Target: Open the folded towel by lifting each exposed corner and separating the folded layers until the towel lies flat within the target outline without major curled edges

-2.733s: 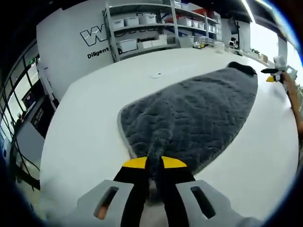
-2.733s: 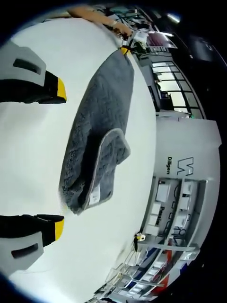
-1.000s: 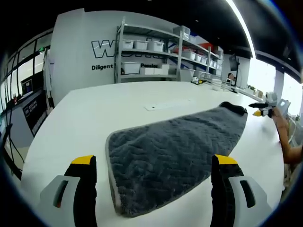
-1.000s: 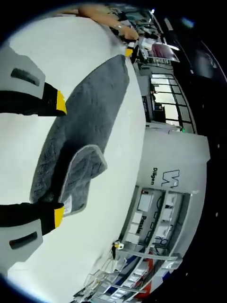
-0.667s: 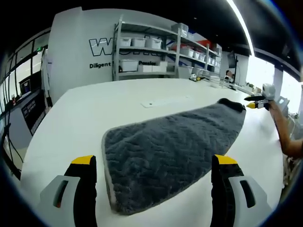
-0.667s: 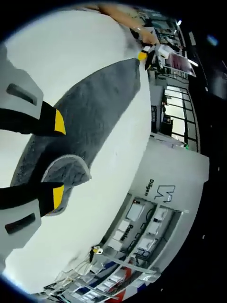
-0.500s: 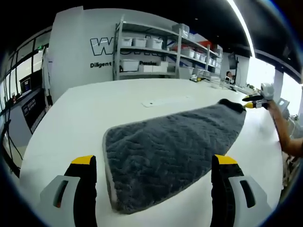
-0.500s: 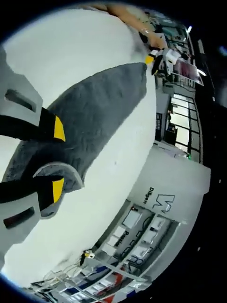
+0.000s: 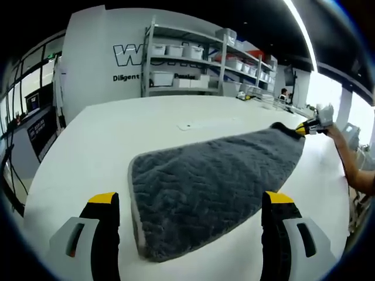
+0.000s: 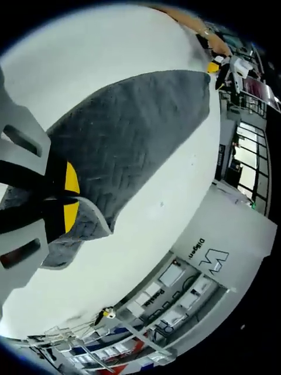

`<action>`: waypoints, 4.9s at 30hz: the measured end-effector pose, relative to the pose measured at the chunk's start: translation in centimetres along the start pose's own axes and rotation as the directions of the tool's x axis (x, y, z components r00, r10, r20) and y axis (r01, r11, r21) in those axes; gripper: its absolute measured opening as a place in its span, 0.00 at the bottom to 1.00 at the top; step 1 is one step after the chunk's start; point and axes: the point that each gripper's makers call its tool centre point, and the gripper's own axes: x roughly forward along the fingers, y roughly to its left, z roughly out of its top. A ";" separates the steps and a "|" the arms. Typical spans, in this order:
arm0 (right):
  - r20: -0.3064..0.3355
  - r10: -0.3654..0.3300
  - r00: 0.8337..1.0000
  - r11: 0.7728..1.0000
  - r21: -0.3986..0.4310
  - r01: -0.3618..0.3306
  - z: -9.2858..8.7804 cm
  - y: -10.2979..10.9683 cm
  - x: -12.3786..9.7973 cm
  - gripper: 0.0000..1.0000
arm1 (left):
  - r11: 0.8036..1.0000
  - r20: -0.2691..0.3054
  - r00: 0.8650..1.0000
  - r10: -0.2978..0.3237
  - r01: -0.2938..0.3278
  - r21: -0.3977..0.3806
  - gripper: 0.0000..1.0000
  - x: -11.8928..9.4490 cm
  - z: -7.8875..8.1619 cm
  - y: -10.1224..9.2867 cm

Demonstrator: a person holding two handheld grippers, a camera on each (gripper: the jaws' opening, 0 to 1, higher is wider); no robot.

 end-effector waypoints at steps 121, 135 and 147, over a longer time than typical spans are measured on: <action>-0.020 0.167 0.986 0.977 0.140 -0.162 -13.1 4.0 -10.9 0.00 | 0.980 0.063 0.998 0.028 -0.040 0.193 0.10 10.4 3.4 8.5; -0.015 0.159 0.987 0.979 0.134 -0.155 -13.1 4.0 -10.9 0.00 | 0.985 0.137 0.990 0.016 -0.039 0.167 0.04 8.5 4.9 7.5; 0.004 0.143 0.990 0.980 0.142 -0.142 -13.1 3.8 -10.9 0.00 | 0.972 0.263 0.965 0.002 -0.064 0.226 0.03 3.2 7.7 4.1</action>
